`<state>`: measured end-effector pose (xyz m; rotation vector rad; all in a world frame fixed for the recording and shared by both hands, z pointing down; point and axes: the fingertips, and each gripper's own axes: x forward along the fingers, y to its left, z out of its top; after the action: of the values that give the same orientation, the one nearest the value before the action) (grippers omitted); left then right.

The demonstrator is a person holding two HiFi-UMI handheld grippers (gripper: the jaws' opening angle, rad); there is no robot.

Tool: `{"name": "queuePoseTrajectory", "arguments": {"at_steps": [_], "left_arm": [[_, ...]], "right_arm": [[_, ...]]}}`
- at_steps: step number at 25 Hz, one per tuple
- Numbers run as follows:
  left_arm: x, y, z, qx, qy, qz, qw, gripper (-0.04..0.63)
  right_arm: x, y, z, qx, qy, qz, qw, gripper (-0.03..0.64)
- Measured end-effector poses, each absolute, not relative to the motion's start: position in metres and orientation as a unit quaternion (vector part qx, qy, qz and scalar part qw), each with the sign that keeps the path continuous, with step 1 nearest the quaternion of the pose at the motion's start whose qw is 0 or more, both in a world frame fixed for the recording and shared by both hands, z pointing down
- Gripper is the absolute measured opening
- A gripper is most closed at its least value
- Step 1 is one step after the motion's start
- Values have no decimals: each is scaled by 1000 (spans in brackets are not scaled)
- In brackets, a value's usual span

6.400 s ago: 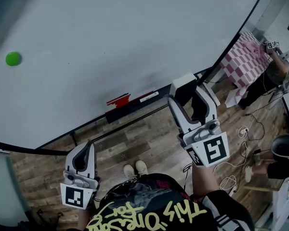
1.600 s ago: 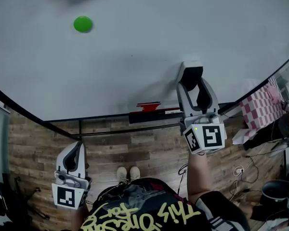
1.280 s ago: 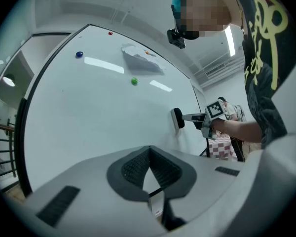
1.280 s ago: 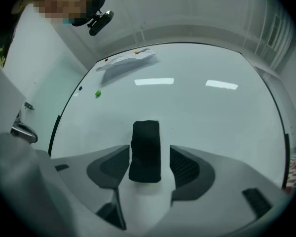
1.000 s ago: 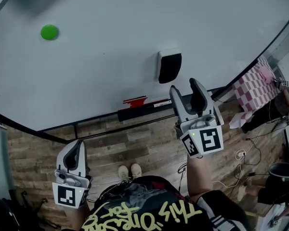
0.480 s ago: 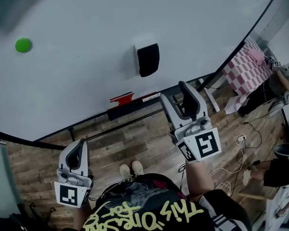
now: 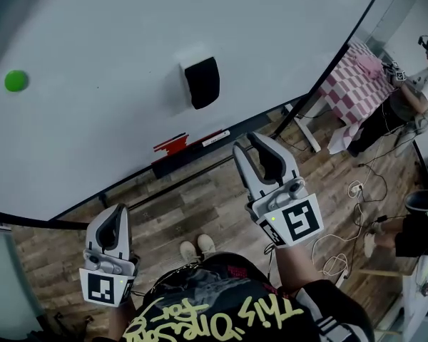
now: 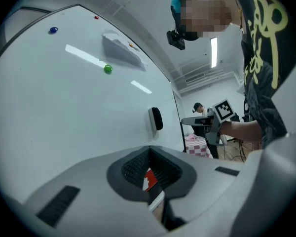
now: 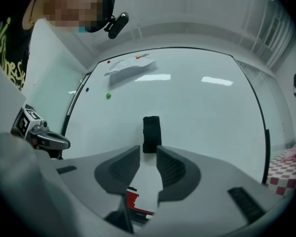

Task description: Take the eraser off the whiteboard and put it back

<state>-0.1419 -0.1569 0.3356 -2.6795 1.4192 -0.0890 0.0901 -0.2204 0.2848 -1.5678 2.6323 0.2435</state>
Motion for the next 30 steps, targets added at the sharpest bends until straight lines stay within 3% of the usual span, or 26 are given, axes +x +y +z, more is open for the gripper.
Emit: {"name": "queuePoseTrajectory", "arguments": {"at_steps": [18,30], "left_arm": [[-143,-150,355,-904,425,-27,40,6],[-132,-130,345,-901,430,-20,53,6]], "right_arm": [[55,-173,312,-507,860,57,26,23],[61,-151,316,-492,869,48,27,14]]}}
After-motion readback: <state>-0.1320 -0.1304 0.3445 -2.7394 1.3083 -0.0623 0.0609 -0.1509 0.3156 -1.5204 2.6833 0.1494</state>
